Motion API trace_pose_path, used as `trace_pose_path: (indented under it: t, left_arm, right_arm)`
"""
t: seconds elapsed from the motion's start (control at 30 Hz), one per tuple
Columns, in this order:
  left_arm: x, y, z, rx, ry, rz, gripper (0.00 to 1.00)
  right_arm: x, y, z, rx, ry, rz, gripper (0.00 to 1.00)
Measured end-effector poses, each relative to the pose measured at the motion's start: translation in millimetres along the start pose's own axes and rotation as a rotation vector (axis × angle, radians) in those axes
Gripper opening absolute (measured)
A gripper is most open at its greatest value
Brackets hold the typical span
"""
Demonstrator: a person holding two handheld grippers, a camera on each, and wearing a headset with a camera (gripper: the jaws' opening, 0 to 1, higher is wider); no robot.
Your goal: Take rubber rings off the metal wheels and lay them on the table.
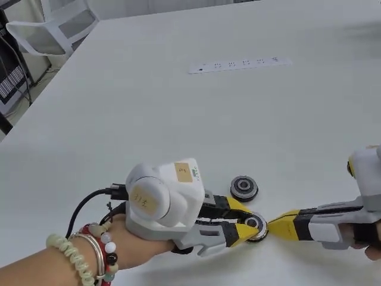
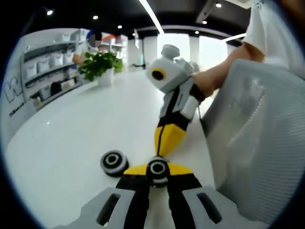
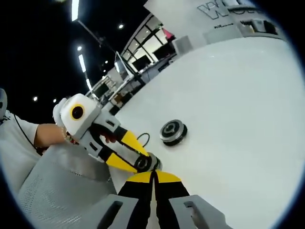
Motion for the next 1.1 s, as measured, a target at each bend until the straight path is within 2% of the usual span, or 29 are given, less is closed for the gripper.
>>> trace_pose_path:
  t: [0.03, 0.13, 0.23, 0.33, 0.47, 1.1]
  left_arm:
    - [0.0, 0.0, 0.0, 0.000, 0.000, 0.000, 0.14]
    - [0.0, 0.0, 0.0, -0.001, 0.000, 0.000, 0.14]
    - [-0.1, 0.1, 0.1, 0.000, 0.000, 0.000, 0.14]
    - [-0.1, 0.2, 0.1, 0.000, 0.000, 0.000, 0.14]
    - [-0.1, 0.3, 0.1, 0.001, 0.003, 0.002, 0.14]
    - [0.0, 0.6, -0.4, -0.001, -0.001, 0.018, 0.14]
  right_arm:
    - [1.6, 0.4, -1.2, 0.010, -0.014, 0.014, 0.00]
    - [0.9, -1.2, -1.6, 0.012, 0.001, 0.001, 0.00]
    - [1.7, -1.2, -0.3, 0.004, -0.051, 0.013, 0.00]
    - [2.1, -1.2, -0.4, -0.005, -0.065, 0.023, 0.00]
    - [1.0, -0.8, -0.3, -0.016, -0.139, 0.046, 0.00]
    - [8.4, -4.3, 3.2, -0.014, -0.165, 0.087, 0.00]
Point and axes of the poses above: the centre of the closed fingertips' face, and the gripper's own axes: y roughly backward along the fingers, x roughly to its left, z roughly out of its top, the point moved 5 cm from there along y, roughly backward along the fingers, and after that the axes turned 3 degrees about -x, right-handed, at the moved point
